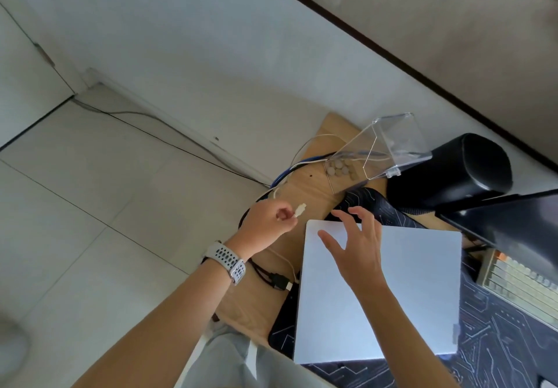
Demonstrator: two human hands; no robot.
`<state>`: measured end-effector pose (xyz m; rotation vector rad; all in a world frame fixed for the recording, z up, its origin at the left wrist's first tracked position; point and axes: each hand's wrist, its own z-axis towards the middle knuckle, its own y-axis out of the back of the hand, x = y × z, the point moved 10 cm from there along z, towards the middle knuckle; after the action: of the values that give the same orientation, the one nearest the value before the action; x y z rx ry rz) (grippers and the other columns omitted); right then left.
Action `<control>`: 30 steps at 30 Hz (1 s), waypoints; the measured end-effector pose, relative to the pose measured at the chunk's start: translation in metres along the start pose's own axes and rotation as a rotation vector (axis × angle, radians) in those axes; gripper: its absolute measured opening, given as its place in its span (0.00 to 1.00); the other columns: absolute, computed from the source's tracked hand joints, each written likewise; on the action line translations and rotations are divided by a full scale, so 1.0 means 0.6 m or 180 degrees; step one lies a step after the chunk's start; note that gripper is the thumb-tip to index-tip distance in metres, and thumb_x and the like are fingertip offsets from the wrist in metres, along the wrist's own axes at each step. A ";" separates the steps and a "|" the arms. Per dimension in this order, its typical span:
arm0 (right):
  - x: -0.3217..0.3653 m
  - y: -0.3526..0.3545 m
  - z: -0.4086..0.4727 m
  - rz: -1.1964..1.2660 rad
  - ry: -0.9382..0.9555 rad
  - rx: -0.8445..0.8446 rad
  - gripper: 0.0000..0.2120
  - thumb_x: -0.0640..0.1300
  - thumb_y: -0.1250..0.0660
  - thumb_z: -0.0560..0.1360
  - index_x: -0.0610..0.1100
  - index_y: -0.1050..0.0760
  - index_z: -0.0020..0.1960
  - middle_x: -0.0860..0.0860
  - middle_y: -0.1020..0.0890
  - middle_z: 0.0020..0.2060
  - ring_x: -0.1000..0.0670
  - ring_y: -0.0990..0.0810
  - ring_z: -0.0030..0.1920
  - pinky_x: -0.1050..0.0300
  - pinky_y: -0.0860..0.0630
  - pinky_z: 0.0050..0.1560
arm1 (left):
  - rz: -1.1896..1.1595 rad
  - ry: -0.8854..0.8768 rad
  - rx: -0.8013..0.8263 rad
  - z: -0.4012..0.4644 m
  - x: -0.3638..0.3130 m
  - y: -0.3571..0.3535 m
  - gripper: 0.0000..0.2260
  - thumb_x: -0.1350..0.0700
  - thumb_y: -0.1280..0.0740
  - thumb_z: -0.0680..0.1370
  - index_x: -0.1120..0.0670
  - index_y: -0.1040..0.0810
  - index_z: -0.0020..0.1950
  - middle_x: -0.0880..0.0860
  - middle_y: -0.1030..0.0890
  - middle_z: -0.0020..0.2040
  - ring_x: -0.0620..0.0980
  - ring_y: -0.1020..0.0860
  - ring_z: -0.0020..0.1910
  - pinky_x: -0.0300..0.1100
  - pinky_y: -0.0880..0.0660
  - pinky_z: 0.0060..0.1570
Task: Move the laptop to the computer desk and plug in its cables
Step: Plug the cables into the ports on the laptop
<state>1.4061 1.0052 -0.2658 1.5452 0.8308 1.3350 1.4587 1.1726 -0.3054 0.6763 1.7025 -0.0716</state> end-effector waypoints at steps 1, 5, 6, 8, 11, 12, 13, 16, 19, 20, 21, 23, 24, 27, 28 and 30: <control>-0.002 0.001 -0.001 0.0015 -0.0012 0.0018 0.22 0.56 0.30 0.70 0.45 0.23 0.59 0.43 0.28 0.63 0.41 0.31 0.63 0.42 0.30 0.61 | -0.0337 0.0098 -0.0050 -0.006 -0.003 0.010 0.06 0.58 0.33 0.76 0.56 0.22 0.39 0.53 0.19 0.35 0.47 0.21 0.36 0.42 0.25 0.44; -0.006 0.013 0.000 0.0052 -0.0058 -0.0019 0.21 0.55 0.30 0.71 0.46 0.23 0.60 0.44 0.28 0.63 0.42 0.31 0.64 0.41 0.30 0.62 | -0.1176 0.0079 -0.0300 -0.019 -0.017 0.053 0.10 0.59 0.36 0.77 0.66 0.26 0.42 0.59 0.19 0.39 0.61 0.23 0.41 0.55 0.29 0.51; -0.008 0.015 0.001 0.0065 -0.0079 -0.0016 0.21 0.55 0.30 0.71 0.46 0.24 0.60 0.44 0.28 0.63 0.42 0.32 0.64 0.41 0.30 0.62 | -0.1288 0.0059 -0.0332 -0.022 -0.018 0.062 0.11 0.58 0.36 0.77 0.67 0.27 0.44 0.59 0.19 0.40 0.63 0.23 0.42 0.55 0.29 0.50; -0.011 0.019 0.002 0.0069 -0.0115 -0.0005 0.21 0.54 0.29 0.71 0.46 0.24 0.61 0.44 0.28 0.63 0.42 0.32 0.64 0.41 0.31 0.63 | -0.1353 0.0021 -0.0406 -0.025 -0.021 0.076 0.10 0.60 0.37 0.78 0.68 0.29 0.45 0.60 0.18 0.40 0.60 0.22 0.44 0.49 0.28 0.51; -0.012 0.020 0.001 0.0085 -0.0155 0.0028 0.21 0.54 0.30 0.71 0.47 0.24 0.61 0.44 0.29 0.64 0.43 0.32 0.65 0.42 0.32 0.64 | -0.1186 -0.0030 -0.0337 -0.034 -0.030 0.075 0.08 0.62 0.37 0.79 0.67 0.28 0.44 0.59 0.19 0.40 0.47 0.22 0.41 0.33 0.28 0.48; -0.011 0.021 0.000 0.0100 -0.0159 0.0036 0.21 0.54 0.30 0.71 0.46 0.24 0.61 0.44 0.29 0.64 0.43 0.32 0.65 0.43 0.32 0.64 | -0.1146 -0.0033 -0.0261 -0.036 -0.031 0.068 0.07 0.61 0.37 0.79 0.65 0.27 0.44 0.58 0.19 0.39 0.45 0.22 0.41 0.31 0.29 0.47; -0.010 0.021 0.001 0.0110 -0.0160 0.0038 0.21 0.54 0.30 0.71 0.46 0.24 0.61 0.45 0.28 0.64 0.43 0.32 0.65 0.43 0.32 0.64 | -0.1140 -0.0012 -0.0181 -0.039 -0.031 0.060 0.07 0.61 0.37 0.79 0.63 0.25 0.43 0.56 0.19 0.38 0.45 0.22 0.41 0.31 0.29 0.47; -0.004 0.022 0.001 0.0157 -0.0095 -0.0004 0.20 0.53 0.29 0.71 0.46 0.23 0.59 0.45 0.27 0.62 0.44 0.31 0.63 0.45 0.31 0.63 | -0.1238 0.0102 -0.0113 -0.040 -0.021 0.042 0.07 0.61 0.37 0.78 0.61 0.21 0.43 0.52 0.19 0.37 0.44 0.21 0.41 0.36 0.31 0.48; 0.017 0.030 0.002 0.0322 0.0051 -0.0068 0.15 0.52 0.28 0.71 0.45 0.21 0.54 0.46 0.24 0.57 0.46 0.29 0.59 0.52 0.31 0.59 | -0.1342 0.0171 -0.0124 -0.038 -0.021 0.031 0.07 0.61 0.36 0.78 0.61 0.20 0.43 0.51 0.19 0.36 0.46 0.20 0.42 0.39 0.31 0.50; 0.028 0.033 0.003 0.0440 0.0106 -0.0036 0.14 0.52 0.30 0.71 0.46 0.20 0.53 0.48 0.22 0.55 0.47 0.28 0.57 0.52 0.30 0.58 | -0.1357 0.0183 -0.0117 -0.036 -0.021 0.027 0.07 0.61 0.35 0.78 0.60 0.20 0.43 0.50 0.19 0.36 0.46 0.20 0.41 0.40 0.30 0.51; 0.040 0.035 0.003 0.0580 0.0175 0.0035 0.14 0.53 0.32 0.71 0.47 0.20 0.52 0.50 0.21 0.51 0.49 0.27 0.54 0.51 0.29 0.56 | -0.1354 0.0199 -0.0091 -0.035 -0.022 0.021 0.06 0.60 0.35 0.77 0.59 0.19 0.43 0.49 0.19 0.36 0.45 0.20 0.41 0.40 0.30 0.51; 0.067 0.037 0.003 0.0838 0.0366 0.0207 0.13 0.53 0.34 0.71 0.48 0.19 0.52 0.57 0.21 0.46 0.53 0.26 0.49 0.54 0.28 0.53 | -0.1287 0.0216 -0.0012 -0.033 -0.024 0.010 0.05 0.60 0.33 0.77 0.57 0.18 0.43 0.48 0.19 0.35 0.44 0.20 0.41 0.40 0.30 0.51; 0.078 0.038 0.003 0.0931 0.0454 0.0265 0.13 0.52 0.33 0.72 0.49 0.20 0.53 0.58 0.21 0.44 0.55 0.25 0.47 0.57 0.28 0.52 | -0.1242 0.0215 0.0018 -0.031 -0.024 0.006 0.05 0.59 0.33 0.76 0.58 0.18 0.44 0.48 0.18 0.35 0.44 0.20 0.41 0.39 0.30 0.50; 0.087 0.035 0.005 0.1212 0.0378 0.0407 0.10 0.48 0.30 0.73 0.49 0.20 0.54 0.61 0.21 0.41 0.59 0.24 0.47 0.64 0.29 0.51 | -0.1280 0.0248 0.0029 -0.030 -0.023 0.003 0.05 0.59 0.32 0.76 0.58 0.17 0.45 0.50 0.17 0.35 0.44 0.19 0.41 0.38 0.29 0.49; 0.083 0.032 0.006 0.1318 0.0258 0.0464 0.08 0.47 0.30 0.74 0.50 0.21 0.53 0.63 0.22 0.41 0.60 0.24 0.47 0.66 0.29 0.50 | -0.1265 0.0255 0.0026 -0.028 -0.022 0.003 0.05 0.59 0.32 0.76 0.58 0.17 0.45 0.50 0.17 0.36 0.44 0.19 0.41 0.37 0.30 0.49; 0.074 0.024 0.010 0.1508 0.0003 0.0551 0.04 0.45 0.31 0.74 0.51 0.21 0.49 0.63 0.21 0.41 0.62 0.23 0.46 0.71 0.30 0.47 | -0.1120 0.0230 0.0082 -0.028 -0.027 0.001 0.05 0.58 0.31 0.76 0.58 0.16 0.44 0.51 0.16 0.37 0.43 0.19 0.41 0.36 0.30 0.48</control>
<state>1.4194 1.0391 -0.2358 1.9611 0.6120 1.6290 1.4457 1.1733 -0.2862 0.3954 1.8778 -0.3199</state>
